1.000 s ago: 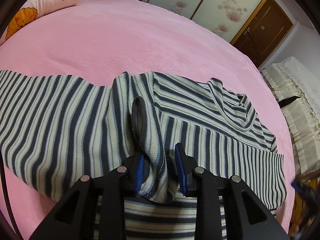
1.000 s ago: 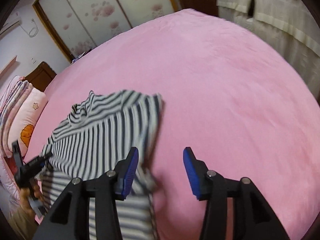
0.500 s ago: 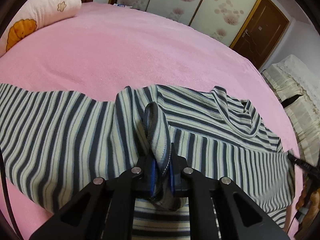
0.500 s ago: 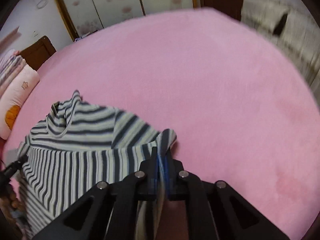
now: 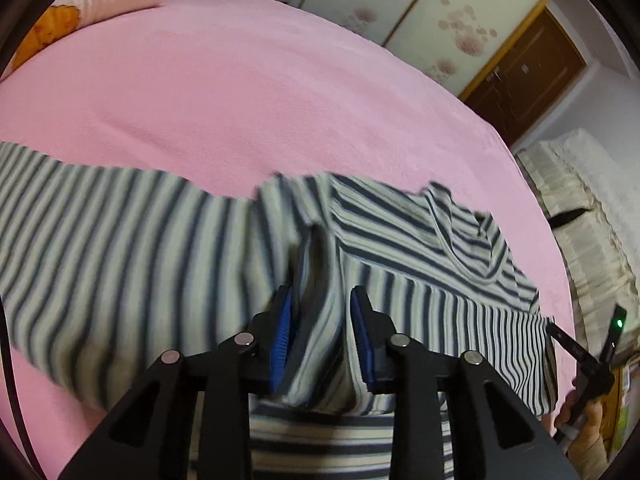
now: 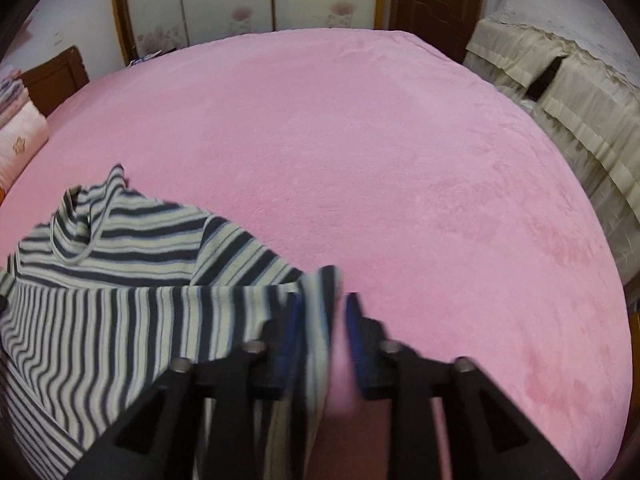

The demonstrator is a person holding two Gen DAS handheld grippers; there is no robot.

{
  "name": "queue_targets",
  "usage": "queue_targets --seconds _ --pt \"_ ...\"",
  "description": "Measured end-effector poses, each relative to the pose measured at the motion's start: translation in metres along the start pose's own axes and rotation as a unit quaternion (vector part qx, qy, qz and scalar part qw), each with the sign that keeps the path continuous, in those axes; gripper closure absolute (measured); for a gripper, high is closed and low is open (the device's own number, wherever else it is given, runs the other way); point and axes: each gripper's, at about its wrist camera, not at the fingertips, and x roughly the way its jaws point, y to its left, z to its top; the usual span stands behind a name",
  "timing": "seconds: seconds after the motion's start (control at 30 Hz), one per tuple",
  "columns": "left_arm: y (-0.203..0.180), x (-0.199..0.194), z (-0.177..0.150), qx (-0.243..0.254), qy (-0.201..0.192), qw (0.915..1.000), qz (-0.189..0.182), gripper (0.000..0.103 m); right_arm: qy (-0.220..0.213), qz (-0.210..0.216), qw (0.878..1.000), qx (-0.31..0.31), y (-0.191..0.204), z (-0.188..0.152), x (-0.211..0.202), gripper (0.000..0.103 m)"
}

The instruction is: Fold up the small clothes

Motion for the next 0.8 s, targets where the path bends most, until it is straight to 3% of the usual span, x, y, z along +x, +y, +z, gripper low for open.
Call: queue_targets --seconds 0.27,0.43,0.7,0.77,0.8 --pt "0.026 -0.021 -0.019 -0.025 0.024 0.9994 -0.004 0.073 -0.022 0.04 0.999 -0.008 -0.001 -0.034 -0.057 0.07" --pt "0.03 -0.025 -0.047 -0.042 0.032 0.9981 -0.032 0.073 -0.01 0.081 0.997 0.008 -0.003 -0.076 -0.083 0.07" --pt "0.047 -0.019 -0.051 -0.117 0.017 0.9886 -0.093 0.074 0.005 0.119 0.991 0.056 -0.014 -0.131 -0.103 0.07" --pt "0.046 -0.017 -0.051 -0.119 0.017 0.9884 -0.092 0.09 0.009 0.116 0.991 0.059 -0.015 -0.139 -0.102 0.07" --pt "0.043 -0.016 -0.051 -0.117 0.019 0.9887 -0.091 0.092 0.012 0.118 0.991 0.063 -0.017 -0.142 -0.102 0.07"
